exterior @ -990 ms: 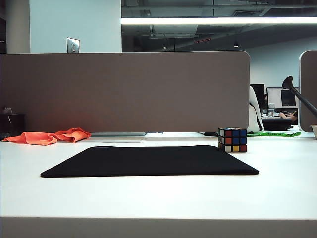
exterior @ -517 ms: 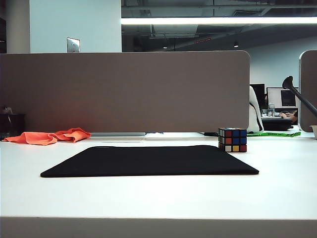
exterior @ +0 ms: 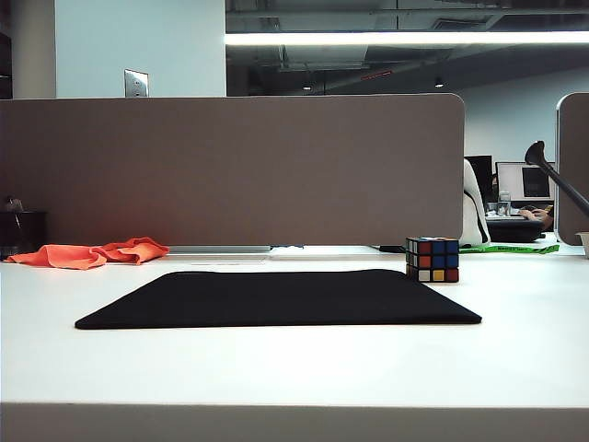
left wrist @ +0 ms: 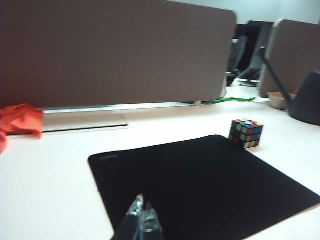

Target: Pick up the cube on the right side of the mouse pad, then place it in the center of the mouse pad.

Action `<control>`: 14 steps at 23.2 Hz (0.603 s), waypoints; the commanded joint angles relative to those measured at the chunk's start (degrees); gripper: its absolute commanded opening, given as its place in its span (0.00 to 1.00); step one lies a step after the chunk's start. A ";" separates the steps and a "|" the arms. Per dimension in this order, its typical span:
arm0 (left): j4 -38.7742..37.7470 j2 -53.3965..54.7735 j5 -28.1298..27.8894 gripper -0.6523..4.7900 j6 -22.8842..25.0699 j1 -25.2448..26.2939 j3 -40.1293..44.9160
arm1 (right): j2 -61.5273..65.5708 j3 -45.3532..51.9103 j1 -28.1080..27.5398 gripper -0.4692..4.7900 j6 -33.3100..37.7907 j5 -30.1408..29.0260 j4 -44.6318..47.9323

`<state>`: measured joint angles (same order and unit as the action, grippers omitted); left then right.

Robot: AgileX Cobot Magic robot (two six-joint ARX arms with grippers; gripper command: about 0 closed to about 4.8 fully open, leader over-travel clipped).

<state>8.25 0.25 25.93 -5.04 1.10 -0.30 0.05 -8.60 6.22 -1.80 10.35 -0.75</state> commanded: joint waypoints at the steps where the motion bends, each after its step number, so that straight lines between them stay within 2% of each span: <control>1: 1.99 0.04 1.97 0.11 -0.35 0.11 -0.24 | 1.73 -4.74 0.07 0.08 -3.61 1.68 1.03; 4: 1.95 0.04 4.22 0.11 0.96 0.11 -0.24 | 8.35 -9.33 0.09 0.08 -4.24 1.55 0.90; 5: 1.77 0.04 4.04 0.11 3.15 0.11 -0.24 | 12.94 -11.76 0.13 0.08 -4.24 1.51 0.85; 6: 1.60 0.04 3.30 0.11 5.97 0.11 -0.24 | 18.47 -14.58 0.13 0.08 -4.24 1.33 0.61; 7: 1.55 0.04 2.71 0.11 6.78 0.11 -0.24 | 22.16 -16.57 0.17 0.08 -4.24 1.31 0.42; 11: 1.20 0.04 0.11 0.11 9.55 0.11 -0.24 | 36.68 -24.94 0.79 0.08 -4.22 1.27 -0.96; 14: 1.25 0.04 -2.56 0.11 9.57 0.11 -0.24 | 52.63 -34.77 3.15 0.08 -4.22 1.18 -0.26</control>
<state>9.13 0.23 24.36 4.27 1.10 -0.30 49.93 -41.30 8.71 -5.89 11.79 -2.17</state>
